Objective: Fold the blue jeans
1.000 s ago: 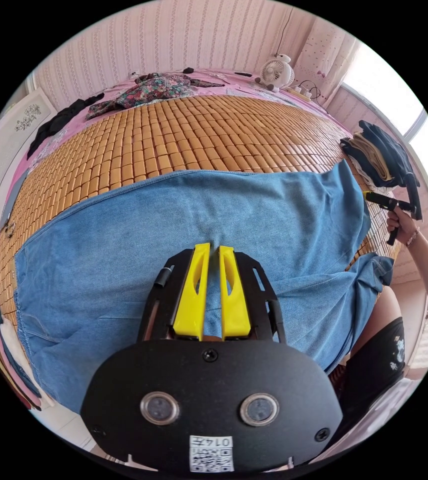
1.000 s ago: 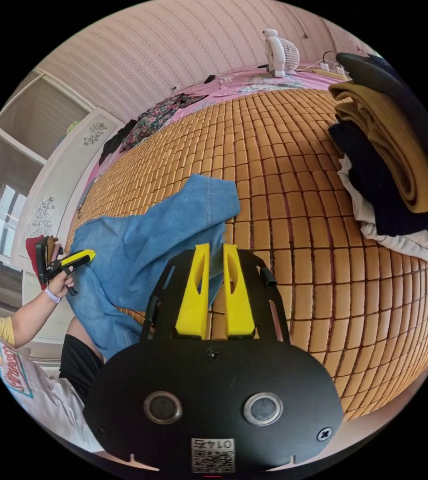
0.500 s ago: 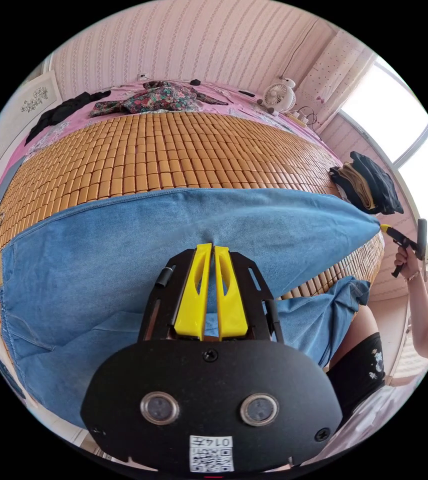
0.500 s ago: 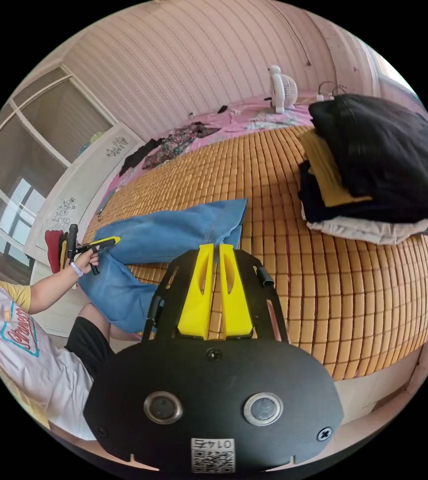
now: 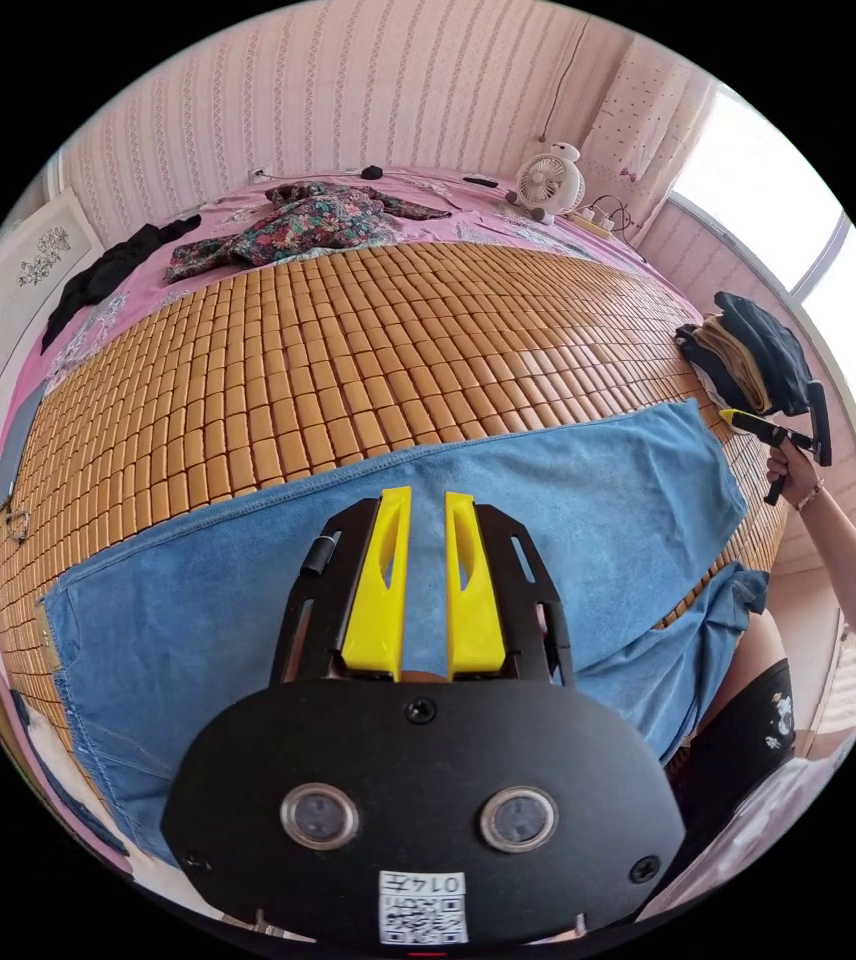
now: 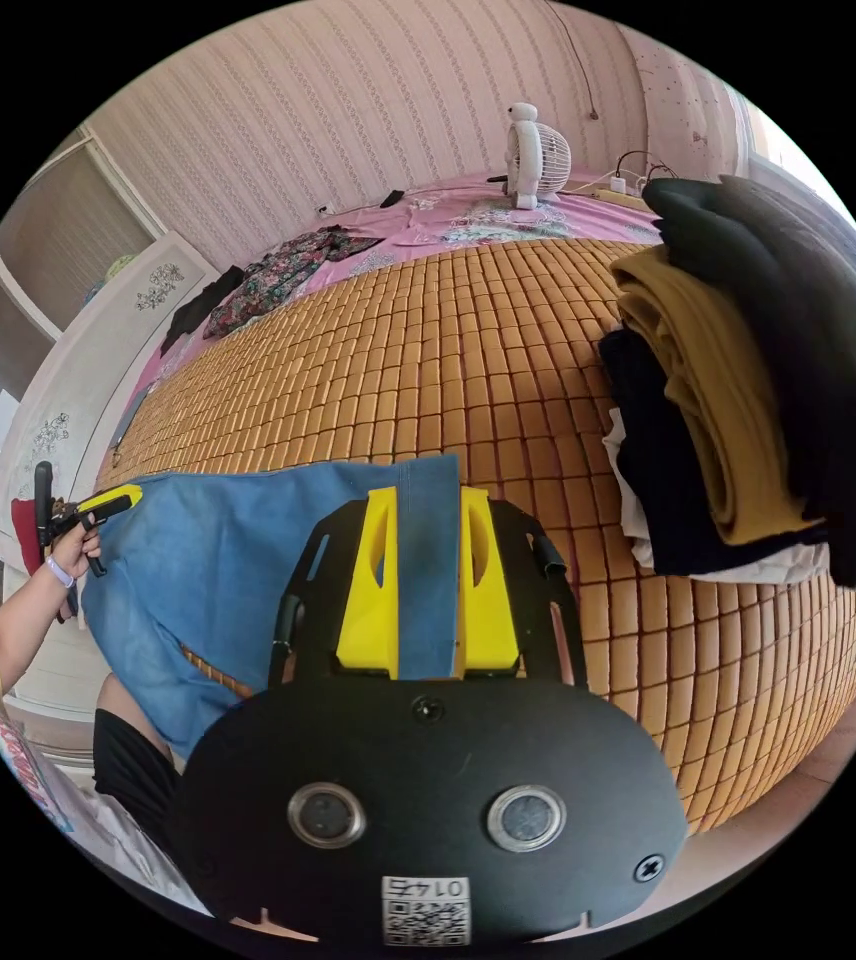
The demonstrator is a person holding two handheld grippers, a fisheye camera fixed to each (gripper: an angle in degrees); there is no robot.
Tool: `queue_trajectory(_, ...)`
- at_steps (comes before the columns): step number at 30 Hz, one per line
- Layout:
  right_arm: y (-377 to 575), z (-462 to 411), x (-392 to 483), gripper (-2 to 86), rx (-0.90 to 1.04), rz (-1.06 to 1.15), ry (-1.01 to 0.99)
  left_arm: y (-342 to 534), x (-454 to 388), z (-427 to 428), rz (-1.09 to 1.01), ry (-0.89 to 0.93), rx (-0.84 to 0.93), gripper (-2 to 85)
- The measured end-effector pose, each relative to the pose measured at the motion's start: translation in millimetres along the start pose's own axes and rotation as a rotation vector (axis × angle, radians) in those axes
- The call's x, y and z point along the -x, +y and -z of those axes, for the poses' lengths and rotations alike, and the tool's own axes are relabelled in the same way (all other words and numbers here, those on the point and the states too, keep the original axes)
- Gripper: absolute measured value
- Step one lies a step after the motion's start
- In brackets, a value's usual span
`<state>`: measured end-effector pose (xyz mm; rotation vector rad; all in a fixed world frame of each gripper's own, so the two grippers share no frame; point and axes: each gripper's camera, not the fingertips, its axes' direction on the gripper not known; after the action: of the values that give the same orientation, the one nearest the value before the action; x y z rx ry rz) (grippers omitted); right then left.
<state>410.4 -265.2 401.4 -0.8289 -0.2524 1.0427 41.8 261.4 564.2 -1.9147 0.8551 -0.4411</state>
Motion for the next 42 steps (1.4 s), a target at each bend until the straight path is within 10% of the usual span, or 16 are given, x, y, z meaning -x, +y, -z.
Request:
queue_trajectory(21,-80.0,-108.5,42.4,3.8,0.092,0.120,0.271,7.2,1.9,-40.9,0.132,-0.185,-0.013,-0.5)
queue_trajectory(36,-52.6,-54.6,-5.4,5.7,-0.021,0.004,0.132,26.6,-1.6,-39.9,0.169,-0.200,0.007,-0.5)
queue_trajectory(42,56.8,47.9,-39.5,6.0,-0.175,-0.047,0.038,80.9,-24.5,37.9,0.215,-0.096,-0.293,-0.1)
